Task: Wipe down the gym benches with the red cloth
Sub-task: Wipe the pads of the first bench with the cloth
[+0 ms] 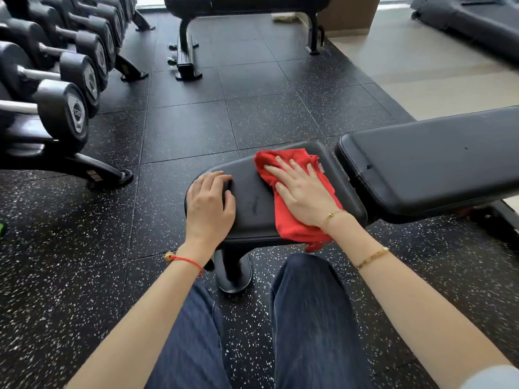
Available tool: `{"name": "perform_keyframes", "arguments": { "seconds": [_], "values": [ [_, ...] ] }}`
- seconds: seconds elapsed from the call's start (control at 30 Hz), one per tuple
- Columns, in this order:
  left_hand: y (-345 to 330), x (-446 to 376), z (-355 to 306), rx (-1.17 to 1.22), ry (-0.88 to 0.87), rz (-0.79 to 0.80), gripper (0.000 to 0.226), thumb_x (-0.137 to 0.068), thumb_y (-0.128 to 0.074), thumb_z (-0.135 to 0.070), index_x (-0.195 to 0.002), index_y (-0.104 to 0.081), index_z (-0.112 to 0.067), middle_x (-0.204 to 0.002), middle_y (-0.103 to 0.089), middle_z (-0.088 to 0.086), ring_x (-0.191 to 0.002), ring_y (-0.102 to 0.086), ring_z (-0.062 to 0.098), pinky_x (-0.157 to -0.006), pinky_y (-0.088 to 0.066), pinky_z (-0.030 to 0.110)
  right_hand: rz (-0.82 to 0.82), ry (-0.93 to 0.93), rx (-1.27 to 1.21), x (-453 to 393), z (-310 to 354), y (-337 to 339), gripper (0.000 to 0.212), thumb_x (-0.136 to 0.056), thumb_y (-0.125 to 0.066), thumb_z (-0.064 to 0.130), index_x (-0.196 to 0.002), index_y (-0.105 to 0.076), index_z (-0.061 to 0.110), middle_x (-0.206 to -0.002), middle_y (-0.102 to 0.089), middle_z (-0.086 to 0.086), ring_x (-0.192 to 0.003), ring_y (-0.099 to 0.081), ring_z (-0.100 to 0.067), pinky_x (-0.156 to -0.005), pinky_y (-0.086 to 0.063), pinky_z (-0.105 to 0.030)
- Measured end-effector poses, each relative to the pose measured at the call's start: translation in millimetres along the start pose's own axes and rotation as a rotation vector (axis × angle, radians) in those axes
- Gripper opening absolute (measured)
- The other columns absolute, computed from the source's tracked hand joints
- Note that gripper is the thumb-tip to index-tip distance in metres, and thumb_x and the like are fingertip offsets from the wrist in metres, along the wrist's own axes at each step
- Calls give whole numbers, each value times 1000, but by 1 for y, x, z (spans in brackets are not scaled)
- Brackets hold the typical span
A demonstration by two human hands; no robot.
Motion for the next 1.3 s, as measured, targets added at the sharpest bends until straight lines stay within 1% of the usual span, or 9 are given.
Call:
{"name": "perform_keyframes", "arguments": {
  "seconds": [0.1, 0.17, 0.4, 0.53, 0.67, 0.77, 0.9, 1.07, 1.3],
  "values": [
    [8, 6, 1, 30, 25, -12, 33, -90, -54, -10, -123, -60, -12, -128, -61, 5, -124, -51, 27, -111, -33, 41, 14, -133, 18, -33, 3, -1, 48, -104, -24, 32, -151, -20, 36, -162, -5, 8, -150, -4, -24, -120, 4, -49],
    [17, 12, 4, 33, 34, -34, 34, -90, -53, -8, -124, -60, -12, -127, -62, 6, -123, -51, 28, -110, -34, 41, 32, -121, 24, -48, 21, -7, 48, -104, -24, 32, -151, -18, 35, -162, -4, 7, -150, -3, -26, -119, 4, -50],
    [53, 24, 23, 47, 93, -139, 34, -91, -51, -7, -124, -60, -11, -128, -61, 8, -122, -51, 29, -110, -36, 45, 71, 256, 58, -5, 128, -43, 49, -102, -29, 35, -151, -20, 33, -162, -10, 7, -149, -9, -23, -120, 1, -47],
    [58, 22, 24, 50, 89, -130, 33, -93, -52, -7, -125, -60, -10, -129, -60, 9, -123, -51, 29, -109, -36, 44, -6, 215, 103, 21, 94, -28, 48, -102, -29, 35, -149, -25, 34, -161, -15, 7, -148, -15, -20, -120, -4, -43],
    [47, 17, 15, 57, 66, -87, 33, -92, -52, -8, -124, -59, -9, -129, -60, 8, -123, -50, 29, -107, -36, 43, -48, -17, 80, 20, 18, -4, 48, -101, -32, 30, -149, -27, 33, -161, -15, 5, -148, -15, -23, -120, -5, -44],
    [32, 14, 3, 56, 43, -47, 33, -92, -52, -9, -125, -59, -10, -130, -59, 6, -124, -50, 28, -106, -36, 41, -16, -149, 36, -8, -7, 4, 48, -103, -29, 30, -151, -23, 33, -162, -8, 4, -149, -8, -27, -120, 0, -48],
    [16, 7, -13, 54, 14, -18, 34, -91, -52, -10, -124, -60, -11, -130, -60, 5, -124, -51, 27, -107, -36, 41, 21, -129, 20, -22, 7, 0, 49, -103, -27, 29, -152, -19, 33, -163, -3, 3, -150, -3, -28, -120, 4, -48],
    [-3, -2, -27, 54, -17, 6, 33, -90, -52, -11, -122, -61, -10, -128, -61, 6, -123, -51, 27, -108, -37, 39, -25, 19, 20, 32, 10, 1, 50, -103, -32, 27, -151, -23, 33, -162, -10, 5, -149, -8, -21, -121, 1, -42],
    [-21, -7, -33, -33, -31, 39, 31, -91, -51, -18, -120, -60, -14, -130, -58, 3, -125, -47, 25, -111, -31, 38, -29, -207, 18, -8, -42, 11, 49, -103, -29, 29, -151, -21, 33, -162, -6, 2, -150, -6, -27, -120, 2, -46]
  ]
}}
Point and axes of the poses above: each hand's wrist, its own x-axis away from the middle knuckle, its own y-axis out of the back of the hand, z = x × y, the point moved 7 cm from there along -x, towards the middle knuckle
